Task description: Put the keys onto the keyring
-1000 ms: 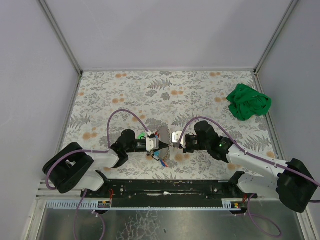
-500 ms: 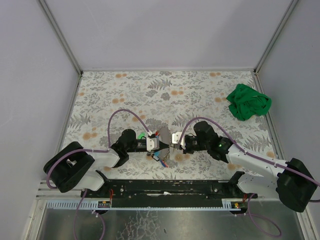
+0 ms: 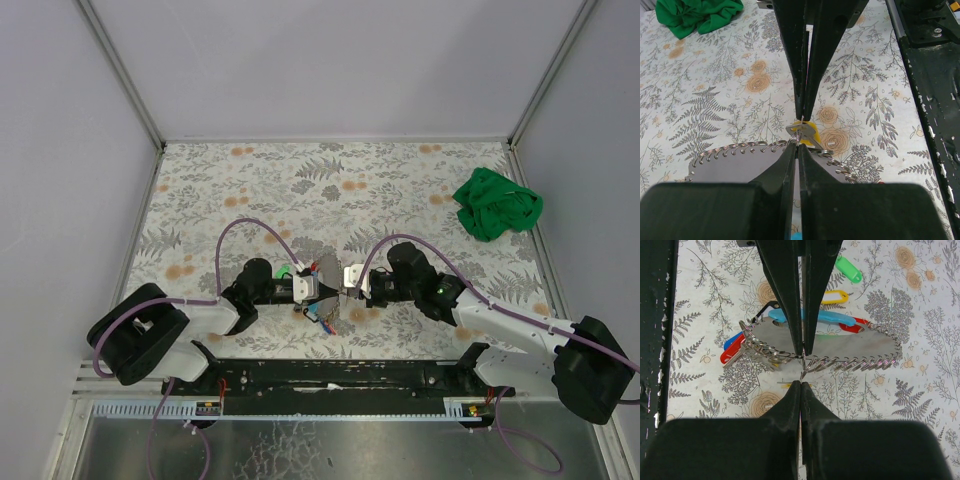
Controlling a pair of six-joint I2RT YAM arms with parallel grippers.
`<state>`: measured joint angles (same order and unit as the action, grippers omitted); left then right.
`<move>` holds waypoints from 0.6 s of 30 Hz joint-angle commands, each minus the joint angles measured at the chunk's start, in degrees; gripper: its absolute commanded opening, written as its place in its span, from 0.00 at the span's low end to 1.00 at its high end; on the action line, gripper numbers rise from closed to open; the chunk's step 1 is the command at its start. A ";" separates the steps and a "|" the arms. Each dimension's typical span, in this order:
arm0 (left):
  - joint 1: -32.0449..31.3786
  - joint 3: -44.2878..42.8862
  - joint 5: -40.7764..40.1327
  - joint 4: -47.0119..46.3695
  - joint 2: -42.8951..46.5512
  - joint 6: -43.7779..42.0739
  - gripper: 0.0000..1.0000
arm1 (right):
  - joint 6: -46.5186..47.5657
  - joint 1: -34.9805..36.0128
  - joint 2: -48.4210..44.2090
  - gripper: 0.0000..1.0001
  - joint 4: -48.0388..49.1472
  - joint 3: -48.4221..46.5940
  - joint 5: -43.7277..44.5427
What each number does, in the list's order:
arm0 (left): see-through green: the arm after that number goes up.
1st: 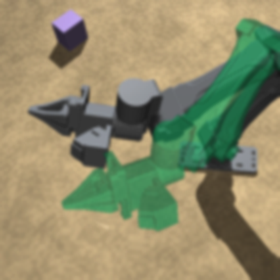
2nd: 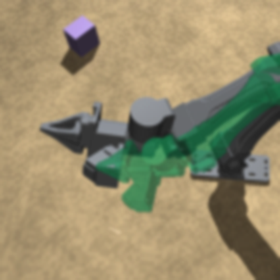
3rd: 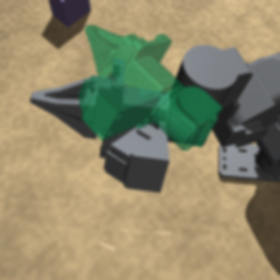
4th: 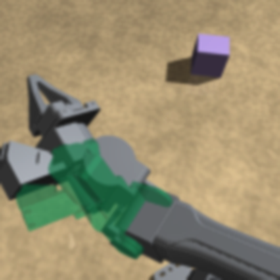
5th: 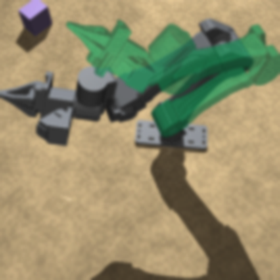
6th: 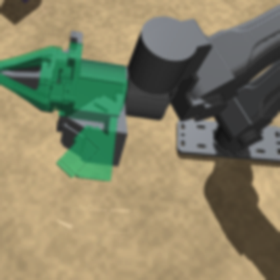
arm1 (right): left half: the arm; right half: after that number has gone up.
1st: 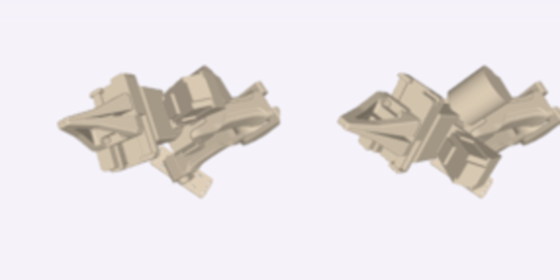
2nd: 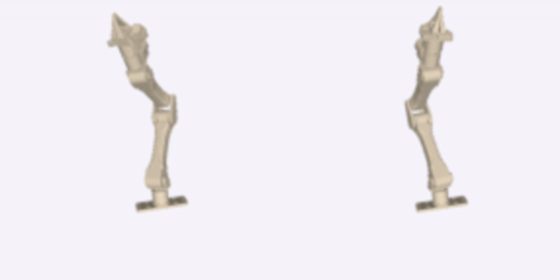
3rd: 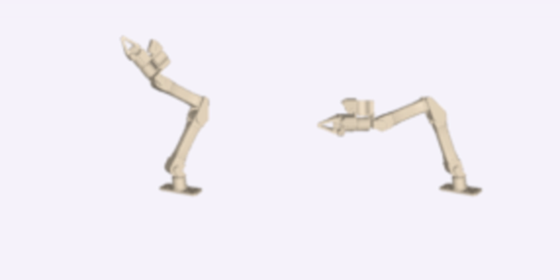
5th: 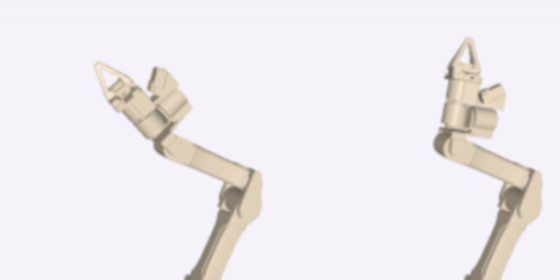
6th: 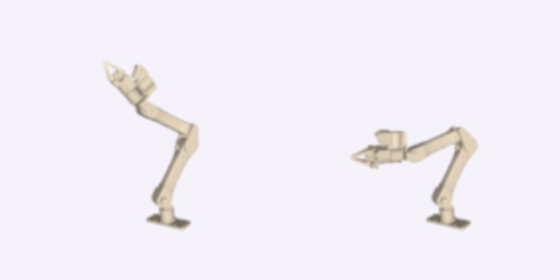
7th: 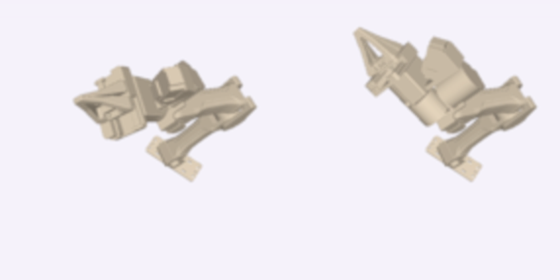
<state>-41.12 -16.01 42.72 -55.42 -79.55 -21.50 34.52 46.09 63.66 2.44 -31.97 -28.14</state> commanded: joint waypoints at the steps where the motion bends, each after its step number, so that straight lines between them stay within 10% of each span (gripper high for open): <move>1: 0.21 -1.57 1.15 -1.90 -0.21 -0.50 0.00 | 0.58 0.67 -0.24 0.00 2.06 -2.76 -1.09; 18: 0.24 -1.56 1.49 -1.96 -0.31 -0.48 0.00 | 0.63 0.77 0.23 0.00 2.54 -3.34 -1.98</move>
<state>-41.08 -16.03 43.16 -55.35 -79.55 -21.50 34.52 46.13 63.79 2.44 -32.51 -28.16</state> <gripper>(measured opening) 0.009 0.011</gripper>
